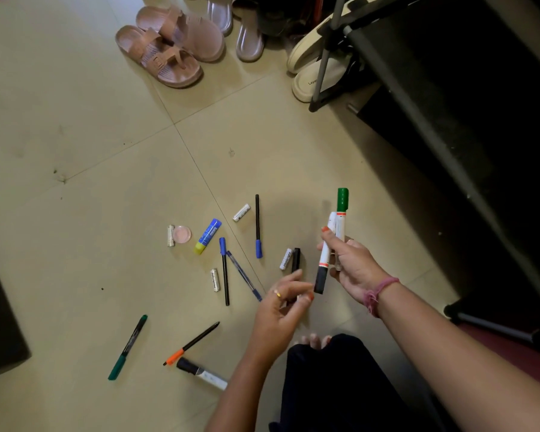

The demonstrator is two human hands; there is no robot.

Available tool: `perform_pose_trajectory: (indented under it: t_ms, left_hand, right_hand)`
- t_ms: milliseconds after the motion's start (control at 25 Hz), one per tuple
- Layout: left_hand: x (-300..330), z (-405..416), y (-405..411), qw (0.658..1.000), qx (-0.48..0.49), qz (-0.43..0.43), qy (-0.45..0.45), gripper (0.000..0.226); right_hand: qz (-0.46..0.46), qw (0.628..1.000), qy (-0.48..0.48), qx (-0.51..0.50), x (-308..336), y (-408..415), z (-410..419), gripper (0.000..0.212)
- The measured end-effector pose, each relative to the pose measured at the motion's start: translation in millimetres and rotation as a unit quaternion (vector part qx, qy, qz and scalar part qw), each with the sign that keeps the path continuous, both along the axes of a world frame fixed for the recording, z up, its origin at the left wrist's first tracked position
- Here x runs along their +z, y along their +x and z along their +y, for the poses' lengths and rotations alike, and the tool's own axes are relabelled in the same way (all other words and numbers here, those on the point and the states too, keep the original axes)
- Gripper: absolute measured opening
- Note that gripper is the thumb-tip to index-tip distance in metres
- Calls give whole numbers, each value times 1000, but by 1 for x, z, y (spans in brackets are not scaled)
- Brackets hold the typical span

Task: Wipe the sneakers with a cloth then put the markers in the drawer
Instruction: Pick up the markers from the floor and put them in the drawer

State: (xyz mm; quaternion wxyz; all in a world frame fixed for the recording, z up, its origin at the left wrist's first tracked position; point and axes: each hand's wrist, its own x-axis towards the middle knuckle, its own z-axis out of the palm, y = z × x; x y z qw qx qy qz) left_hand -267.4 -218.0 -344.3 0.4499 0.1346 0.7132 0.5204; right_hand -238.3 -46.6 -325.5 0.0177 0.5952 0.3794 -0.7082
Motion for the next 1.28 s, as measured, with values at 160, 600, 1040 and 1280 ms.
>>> perform_pose_trajectory:
  t_ms: [160,600,1040,1280]
  left_hand:
    - [-47,-7,-2,965,16,60,-255,28]
    - [-61,15,-4,945,-75,110,-299,8]
    - [71,-15,-9,975,203,-64,-66,11]
    - [96,-57,-18,987,150,-63,-6,13]
  right_hand:
    - [6,998,16,-65,0,10,1,23]
    - [32,995,-68,-65,1,32,-16,20]
    - [68,982,-8,177,51,-30,-57,55]
    - [40,960,13,277,91,-50,-77,33]
